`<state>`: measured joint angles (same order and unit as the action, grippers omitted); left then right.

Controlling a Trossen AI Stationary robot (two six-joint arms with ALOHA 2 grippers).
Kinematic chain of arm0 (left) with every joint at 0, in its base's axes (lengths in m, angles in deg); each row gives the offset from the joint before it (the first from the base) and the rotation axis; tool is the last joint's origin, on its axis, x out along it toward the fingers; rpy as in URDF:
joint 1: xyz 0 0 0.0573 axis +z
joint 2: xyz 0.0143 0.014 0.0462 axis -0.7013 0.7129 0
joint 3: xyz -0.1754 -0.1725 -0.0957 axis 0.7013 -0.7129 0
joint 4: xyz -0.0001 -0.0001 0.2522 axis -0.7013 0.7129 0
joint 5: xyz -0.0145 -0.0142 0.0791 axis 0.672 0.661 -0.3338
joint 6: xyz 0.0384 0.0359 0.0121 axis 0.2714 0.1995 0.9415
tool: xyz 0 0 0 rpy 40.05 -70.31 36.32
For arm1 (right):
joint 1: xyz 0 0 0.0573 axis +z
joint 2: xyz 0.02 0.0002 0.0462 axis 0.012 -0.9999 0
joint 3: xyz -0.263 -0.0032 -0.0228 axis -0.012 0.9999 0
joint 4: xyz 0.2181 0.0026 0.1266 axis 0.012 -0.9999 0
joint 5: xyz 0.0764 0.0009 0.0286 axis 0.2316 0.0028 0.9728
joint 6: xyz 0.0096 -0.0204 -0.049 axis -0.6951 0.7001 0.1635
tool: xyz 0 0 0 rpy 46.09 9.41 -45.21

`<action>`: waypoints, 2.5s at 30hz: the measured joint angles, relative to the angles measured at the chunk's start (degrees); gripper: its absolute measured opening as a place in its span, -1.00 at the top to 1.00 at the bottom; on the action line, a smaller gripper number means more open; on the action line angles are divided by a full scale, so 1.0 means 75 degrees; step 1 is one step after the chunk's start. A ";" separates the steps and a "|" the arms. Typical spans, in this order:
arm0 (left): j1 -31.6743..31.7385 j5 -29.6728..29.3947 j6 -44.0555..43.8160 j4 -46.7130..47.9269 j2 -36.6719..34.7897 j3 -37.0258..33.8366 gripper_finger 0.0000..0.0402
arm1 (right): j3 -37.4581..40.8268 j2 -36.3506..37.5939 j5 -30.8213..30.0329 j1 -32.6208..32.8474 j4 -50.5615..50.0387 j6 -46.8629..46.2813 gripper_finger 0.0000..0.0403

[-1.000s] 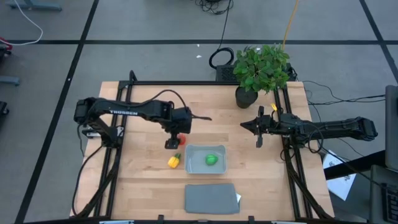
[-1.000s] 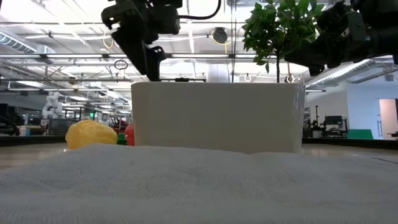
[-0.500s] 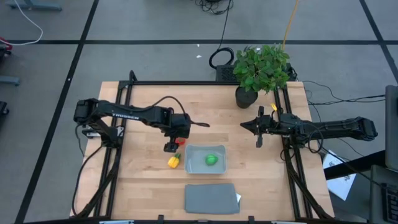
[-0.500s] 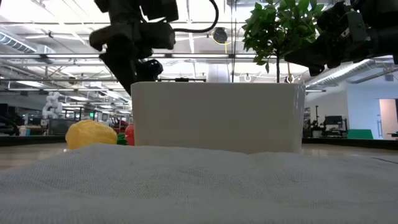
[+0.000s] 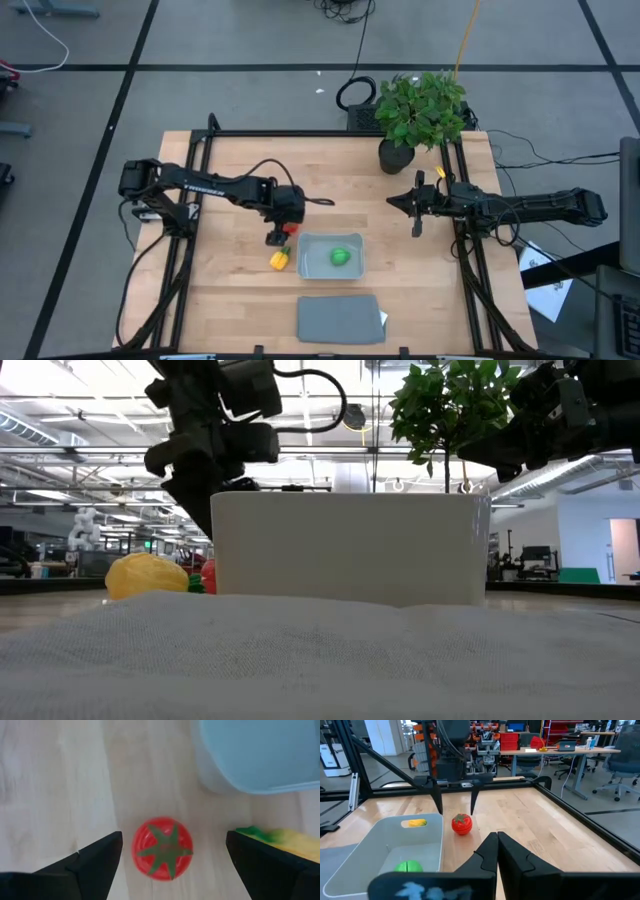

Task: Pick and placing Produce into tupperware
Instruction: Put the tomato into the bin

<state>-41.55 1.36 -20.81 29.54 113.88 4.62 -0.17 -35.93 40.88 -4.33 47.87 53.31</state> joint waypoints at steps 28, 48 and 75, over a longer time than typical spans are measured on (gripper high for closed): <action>0.0307 0.0357 -0.0006 -0.0551 0.0633 -0.0337 -0.81 | 0.0000 -0.0280 -0.0003 0.0000 0.0061 0.0026 1.00; 0.0303 0.0152 0.0195 -0.0586 0.1236 -0.0320 -0.73 | 0.0000 -0.0294 -0.0003 0.0000 0.0064 0.0139 1.00; 0.0316 -0.0309 0.0410 0.0025 0.0727 -0.0197 -0.29 | 0.0000 -0.0300 -0.0006 0.0000 0.0079 0.0204 1.00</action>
<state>-39.18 -0.96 -17.73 29.73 119.33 3.15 -0.17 -38.18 40.83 -4.34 48.46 54.84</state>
